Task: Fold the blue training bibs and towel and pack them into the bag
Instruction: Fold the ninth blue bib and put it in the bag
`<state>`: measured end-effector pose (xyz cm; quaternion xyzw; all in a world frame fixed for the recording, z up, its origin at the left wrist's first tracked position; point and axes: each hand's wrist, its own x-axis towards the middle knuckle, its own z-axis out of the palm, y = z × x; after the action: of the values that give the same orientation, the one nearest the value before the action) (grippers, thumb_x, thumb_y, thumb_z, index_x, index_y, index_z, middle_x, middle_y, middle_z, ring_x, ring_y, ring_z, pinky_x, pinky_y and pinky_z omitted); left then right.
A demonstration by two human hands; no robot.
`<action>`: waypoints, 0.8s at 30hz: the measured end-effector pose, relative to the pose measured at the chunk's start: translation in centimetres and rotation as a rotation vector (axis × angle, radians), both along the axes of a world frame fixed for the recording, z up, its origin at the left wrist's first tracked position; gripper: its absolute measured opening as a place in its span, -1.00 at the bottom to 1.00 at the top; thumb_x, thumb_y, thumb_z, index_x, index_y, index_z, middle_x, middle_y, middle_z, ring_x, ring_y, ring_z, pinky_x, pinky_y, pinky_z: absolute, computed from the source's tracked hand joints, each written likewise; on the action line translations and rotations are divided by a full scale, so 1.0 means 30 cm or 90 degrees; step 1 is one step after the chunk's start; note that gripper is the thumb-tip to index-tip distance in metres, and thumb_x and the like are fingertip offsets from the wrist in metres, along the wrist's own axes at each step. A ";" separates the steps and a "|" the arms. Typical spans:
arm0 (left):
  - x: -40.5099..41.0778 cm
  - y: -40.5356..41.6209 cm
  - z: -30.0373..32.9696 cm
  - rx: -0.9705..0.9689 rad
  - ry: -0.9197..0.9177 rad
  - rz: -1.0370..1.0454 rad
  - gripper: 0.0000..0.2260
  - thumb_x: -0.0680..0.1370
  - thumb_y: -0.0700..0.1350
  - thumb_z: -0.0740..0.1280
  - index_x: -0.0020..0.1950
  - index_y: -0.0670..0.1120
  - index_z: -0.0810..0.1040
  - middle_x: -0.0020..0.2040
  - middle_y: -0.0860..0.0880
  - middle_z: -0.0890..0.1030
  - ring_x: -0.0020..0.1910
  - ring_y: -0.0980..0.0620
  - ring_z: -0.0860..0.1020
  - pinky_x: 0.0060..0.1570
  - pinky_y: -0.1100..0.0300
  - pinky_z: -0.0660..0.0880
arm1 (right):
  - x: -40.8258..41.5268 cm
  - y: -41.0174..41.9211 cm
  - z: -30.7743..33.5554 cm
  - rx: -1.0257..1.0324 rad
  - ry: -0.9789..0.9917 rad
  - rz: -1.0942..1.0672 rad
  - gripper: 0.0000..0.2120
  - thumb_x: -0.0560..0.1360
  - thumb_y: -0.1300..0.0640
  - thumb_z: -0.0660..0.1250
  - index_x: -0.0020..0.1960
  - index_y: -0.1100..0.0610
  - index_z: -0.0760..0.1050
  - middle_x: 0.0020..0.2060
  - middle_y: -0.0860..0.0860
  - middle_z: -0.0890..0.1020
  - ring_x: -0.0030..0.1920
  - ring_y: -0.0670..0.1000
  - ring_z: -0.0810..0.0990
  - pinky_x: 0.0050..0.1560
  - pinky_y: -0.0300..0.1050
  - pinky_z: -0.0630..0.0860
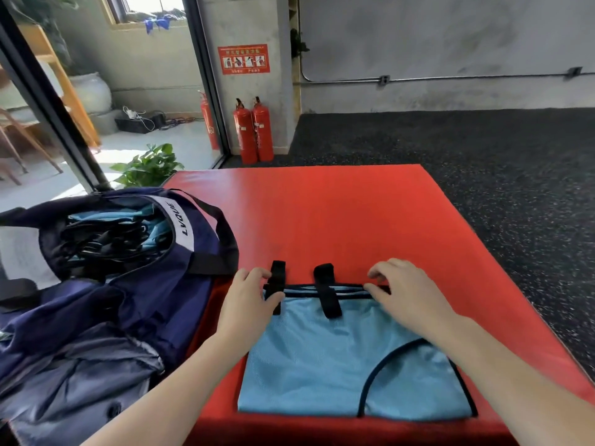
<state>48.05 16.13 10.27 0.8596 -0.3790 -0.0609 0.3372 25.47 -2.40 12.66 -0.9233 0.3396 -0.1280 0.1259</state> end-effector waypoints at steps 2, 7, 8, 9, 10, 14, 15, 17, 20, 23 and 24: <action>-0.012 0.005 0.000 -0.002 -0.021 -0.020 -0.67 0.53 0.03 0.46 0.25 0.06 0.50 0.04 0.16 0.40 -0.09 0.20 0.48 -0.07 0.24 0.42 | 0.055 0.074 -0.003 0.096 -0.047 0.022 -0.80 0.57 -0.20 0.29 0.09 -0.11 0.52 -0.08 -0.21 0.56 -0.01 -0.10 0.54 0.00 -0.09 0.51; -0.029 0.008 -0.001 -0.014 -0.026 -0.030 -0.66 0.52 0.01 0.44 0.28 0.09 0.49 0.10 0.14 0.46 -0.11 0.16 0.50 -0.10 0.31 0.42 | 0.131 0.147 -0.048 0.200 -0.049 0.029 -0.52 0.56 -0.32 0.23 0.33 -0.05 0.44 0.03 -0.14 0.60 0.00 -0.08 0.56 -0.01 -0.13 0.50; -0.031 0.007 0.000 -0.029 -0.012 -0.027 -0.66 0.52 -0.01 0.45 0.27 0.09 0.50 0.09 0.14 0.47 -0.13 0.18 0.51 -0.15 0.41 0.39 | 0.137 0.146 -0.051 0.222 -0.063 0.024 -0.50 0.56 -0.31 0.24 0.36 -0.03 0.44 0.04 -0.13 0.60 -0.01 -0.08 0.57 -0.01 -0.16 0.49; -0.034 0.004 0.002 -0.045 0.006 -0.022 -0.67 0.52 -0.03 0.45 0.27 0.09 0.51 0.08 0.14 0.48 -0.15 0.20 0.51 -0.18 0.46 0.39 | 0.143 0.144 -0.053 0.245 -0.083 0.019 -0.49 0.56 -0.30 0.26 0.38 -0.02 0.44 0.04 -0.13 0.60 -0.03 -0.10 0.57 -0.02 -0.21 0.47; -0.037 0.000 0.007 -0.068 0.028 -0.017 -0.68 0.53 -0.04 0.45 0.26 0.09 0.52 0.10 0.14 0.50 -0.15 0.21 0.52 -0.18 0.49 0.39 | 0.146 0.143 -0.050 0.265 -0.104 0.016 -0.49 0.56 -0.29 0.27 0.39 -0.03 0.44 0.04 -0.15 0.60 -0.06 -0.13 0.57 -0.05 -0.27 0.45; -0.051 -0.017 0.043 -0.217 0.178 0.025 -0.77 0.57 0.04 0.41 0.22 0.10 0.55 0.10 0.19 0.61 -0.07 0.26 0.60 -0.06 0.30 0.52 | 0.144 0.133 -0.026 0.356 -0.190 0.037 -0.44 0.52 -0.28 0.34 0.45 -0.14 0.36 0.15 -0.23 0.58 0.08 -0.24 0.56 0.02 -0.37 0.40; -0.050 -0.021 0.049 -0.243 0.195 0.030 -0.78 0.59 0.06 0.38 0.23 0.10 0.54 0.10 0.18 0.63 -0.04 0.26 0.61 -0.02 0.27 0.52 | 0.144 0.126 -0.022 0.377 -0.202 0.049 -0.42 0.51 -0.27 0.36 0.47 -0.17 0.32 0.19 -0.25 0.57 0.12 -0.25 0.55 0.08 -0.33 0.40; -0.045 -0.030 0.046 -0.252 0.191 0.026 -0.77 0.62 0.06 0.34 0.26 0.09 0.53 0.09 0.14 0.64 0.00 0.22 0.61 0.00 0.27 0.51 | 0.146 0.108 -0.019 0.402 -0.213 0.064 -0.37 0.50 -0.22 0.41 0.50 -0.20 0.26 0.20 -0.29 0.56 0.08 -0.25 0.57 0.09 -0.28 0.44; -0.036 -0.046 0.020 -0.200 0.110 -0.026 -0.81 0.62 -0.04 0.34 0.23 0.03 0.53 0.14 0.08 0.57 0.04 0.15 0.59 0.00 0.36 0.49 | 0.152 0.081 -0.030 0.372 -0.167 0.079 -0.26 0.47 -0.11 0.49 0.52 -0.23 0.19 0.22 -0.30 0.54 0.08 -0.23 0.56 0.04 -0.37 0.41; -0.013 -0.058 -0.024 -0.108 -0.074 -0.117 -0.88 0.59 -0.07 0.39 0.11 0.00 0.57 0.13 0.13 0.52 0.04 0.13 0.55 0.08 0.26 0.48 | 0.152 0.055 -0.052 0.302 -0.075 0.115 -0.22 0.46 -0.01 0.48 0.54 -0.25 0.15 0.28 -0.22 0.52 0.21 -0.18 0.50 0.10 -0.40 0.35; -0.005 -0.061 -0.034 -0.078 -0.122 -0.136 -0.91 0.58 -0.05 0.39 0.06 0.00 0.59 0.13 0.13 0.53 0.05 0.11 0.54 0.11 0.14 0.47 | 0.150 0.047 -0.059 0.275 -0.053 0.119 -0.25 0.47 0.00 0.46 0.52 -0.29 0.15 0.28 -0.20 0.53 0.23 -0.15 0.49 0.16 -0.32 0.38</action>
<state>47.91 14.30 9.24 0.7942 -0.5017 0.0093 0.3427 29.96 -0.98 10.90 -0.8963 0.2663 -0.0782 0.3458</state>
